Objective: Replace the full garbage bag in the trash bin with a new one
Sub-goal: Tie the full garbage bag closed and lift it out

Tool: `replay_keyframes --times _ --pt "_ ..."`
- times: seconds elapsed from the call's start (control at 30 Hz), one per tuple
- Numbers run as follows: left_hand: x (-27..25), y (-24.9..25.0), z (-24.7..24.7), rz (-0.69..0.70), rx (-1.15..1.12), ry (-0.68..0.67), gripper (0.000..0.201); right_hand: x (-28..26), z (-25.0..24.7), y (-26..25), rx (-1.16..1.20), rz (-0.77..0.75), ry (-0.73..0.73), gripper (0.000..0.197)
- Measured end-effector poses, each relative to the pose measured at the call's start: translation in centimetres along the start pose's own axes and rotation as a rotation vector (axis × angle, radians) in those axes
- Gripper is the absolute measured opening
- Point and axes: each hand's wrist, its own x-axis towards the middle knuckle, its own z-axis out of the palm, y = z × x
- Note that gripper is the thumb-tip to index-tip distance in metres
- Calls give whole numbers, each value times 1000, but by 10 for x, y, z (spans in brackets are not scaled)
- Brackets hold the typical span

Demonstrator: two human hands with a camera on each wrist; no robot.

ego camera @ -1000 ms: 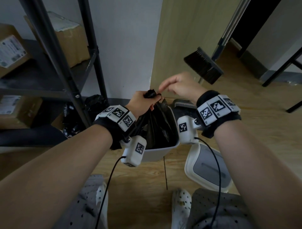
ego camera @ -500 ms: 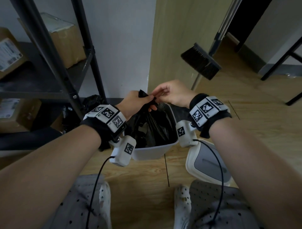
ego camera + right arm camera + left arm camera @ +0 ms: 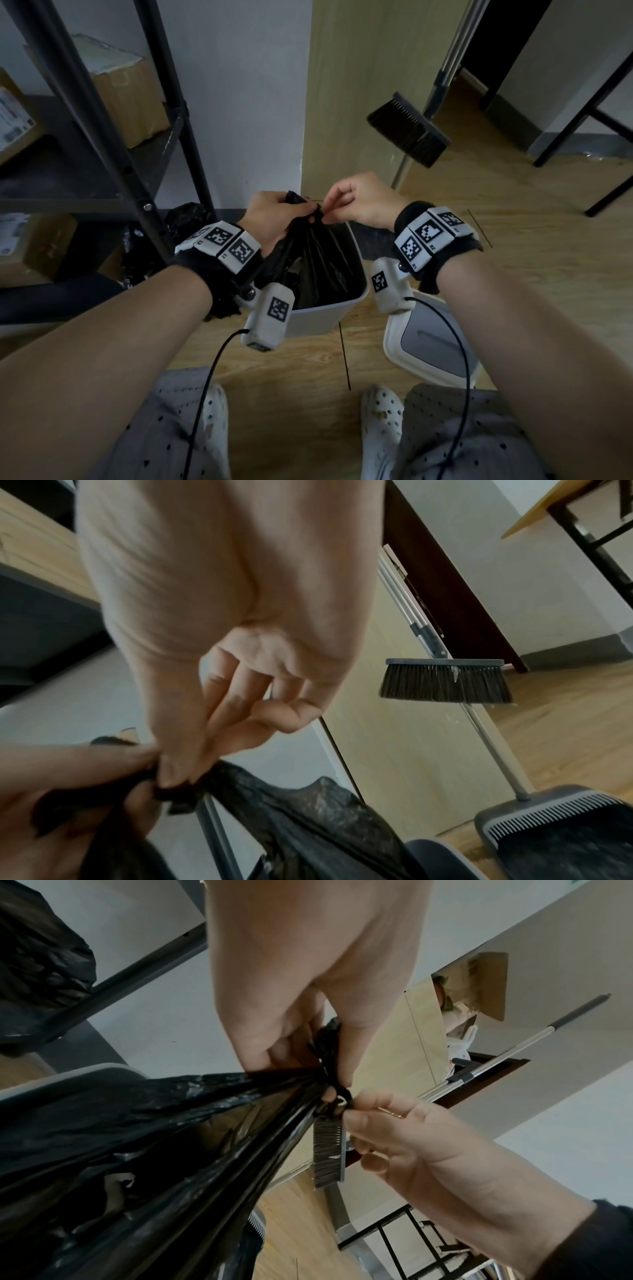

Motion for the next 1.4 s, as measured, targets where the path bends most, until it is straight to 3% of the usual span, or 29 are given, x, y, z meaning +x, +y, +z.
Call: replay_keyframes --times 0.17,0.23,0.33,0.53,0.63,0.77,0.9,1.0,1.23,1.4 --pt "-3 6 6 -45 -137 47 22 3 12 3 145 158 52 16" --pt "-1 2 5 30 30 94 27 2 17 2 308 218 71 17" --pt "0 -6 1 213 379 87 53 0 21 -2 417 251 64 24" --pt "0 -9 -8 340 521 129 64 1 28 1 451 239 39 29" --pt "3 -10 -11 321 523 144 59 2 32 2 465 233 46 30" --pt "8 -8 -15 213 391 147 29 5 32 5 575 232 35 27" --pt "10 -8 -16 164 434 104 15 4 32 5 692 231 47 30" --pt "8 -9 -17 193 425 69 16 4 34 5 735 234 37 29" --pt "11 -13 -24 374 443 130 12 6 39 4 693 231 75 19" --pt "18 -13 -41 347 652 239 14 -3 25 29 445 335 152 21"
